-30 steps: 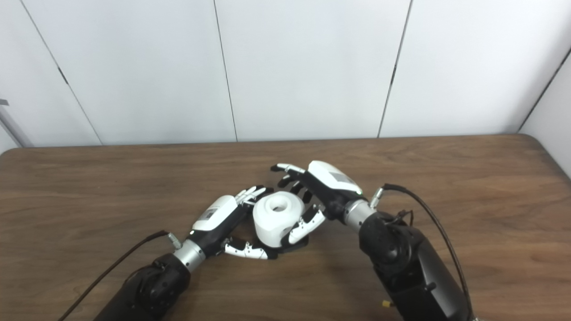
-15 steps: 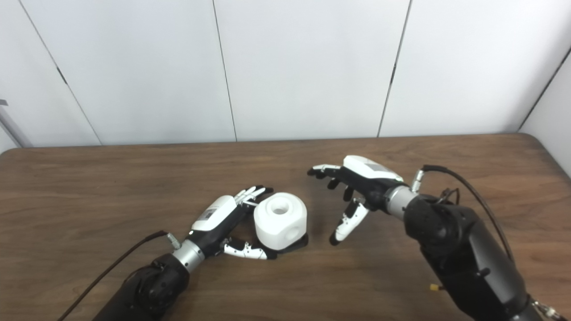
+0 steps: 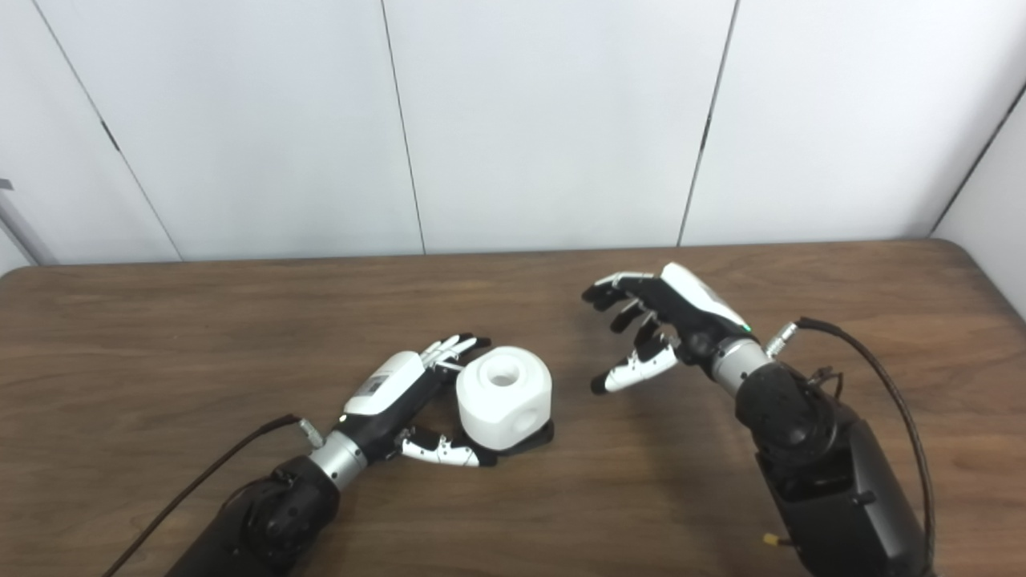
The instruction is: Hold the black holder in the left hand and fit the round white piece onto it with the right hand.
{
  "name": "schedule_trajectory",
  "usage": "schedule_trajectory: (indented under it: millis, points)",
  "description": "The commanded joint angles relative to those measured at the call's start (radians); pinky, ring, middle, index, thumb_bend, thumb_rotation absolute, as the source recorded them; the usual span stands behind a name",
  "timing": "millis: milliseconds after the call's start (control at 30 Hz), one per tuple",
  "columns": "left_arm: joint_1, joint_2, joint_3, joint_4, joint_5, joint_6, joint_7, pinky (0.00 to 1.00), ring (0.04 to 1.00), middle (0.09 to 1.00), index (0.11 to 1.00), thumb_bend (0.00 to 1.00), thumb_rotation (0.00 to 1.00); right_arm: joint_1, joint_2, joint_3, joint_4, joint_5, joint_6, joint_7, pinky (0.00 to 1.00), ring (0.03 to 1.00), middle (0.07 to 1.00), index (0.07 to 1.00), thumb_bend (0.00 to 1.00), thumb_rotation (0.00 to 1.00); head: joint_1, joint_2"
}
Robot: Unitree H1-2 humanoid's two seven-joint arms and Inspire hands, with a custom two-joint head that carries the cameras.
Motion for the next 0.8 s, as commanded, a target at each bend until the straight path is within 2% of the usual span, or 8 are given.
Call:
schedule_trajectory:
  millis: [0,200,333,367,400,467,567,767]
  points:
    - [0.026,0.012,-0.027,0.036,0.027,0.023,-0.054,1.0,1.0,0.956,0.483,0.52,0.06,-0.015,0.043,-0.037,0.008,0.037,-0.057,-0.089,0.48,0.609,0.709,0.703,0.72,0.0,0.001,0.0]
    - [0.023,0.009,-0.026,0.045,0.018,0.021,-0.055,1.0,1.0,0.958,0.483,0.52,0.06,-0.007,0.151,-0.102,0.077,0.128,-0.079,-0.198,0.56,0.627,0.695,0.699,0.7,0.05,0.002,-0.008]
    - [0.021,0.013,-0.025,0.033,0.004,0.027,-0.076,1.0,1.0,0.969,0.49,0.52,0.07,-0.007,0.175,-0.096,0.103,0.151,-0.082,-0.223,0.52,0.627,0.696,0.702,0.69,0.07,0.008,-0.009]
    - [0.021,0.016,-0.027,0.025,0.009,0.036,-0.082,1.0,1.0,0.979,0.562,0.72,0.17,-0.007,0.177,-0.091,0.107,0.152,-0.082,-0.226,0.51,0.627,0.698,0.708,0.68,0.08,0.009,-0.01]
    - [0.02,0.02,-0.03,0.017,0.016,0.045,-0.088,1.0,1.0,0.992,0.637,0.87,0.25,-0.008,0.177,-0.087,0.112,0.154,-0.083,-0.228,0.51,0.627,0.703,0.714,0.67,0.08,0.01,-0.009]
    - [0.021,0.026,-0.033,0.002,0.033,0.065,-0.097,1.0,1.0,0.998,0.718,0.96,0.32,-0.007,0.176,-0.081,0.116,0.159,-0.083,-0.231,0.5,0.623,0.706,0.718,0.68,0.09,0.013,-0.01]
    - [0.024,0.034,-0.034,-0.014,0.05,0.095,-0.102,1.0,1.0,1.0,0.827,1.0,0.37,-0.006,0.172,-0.076,0.116,0.163,-0.08,-0.232,0.5,0.626,0.712,0.724,0.69,0.09,0.019,-0.009]
    - [0.035,0.056,-0.03,-0.055,0.094,0.147,-0.089,0.97,1.0,1.0,0.95,1.0,0.39,-0.006,0.162,-0.071,0.113,0.158,-0.072,-0.233,0.5,0.629,0.714,0.728,0.7,0.09,0.024,-0.006]
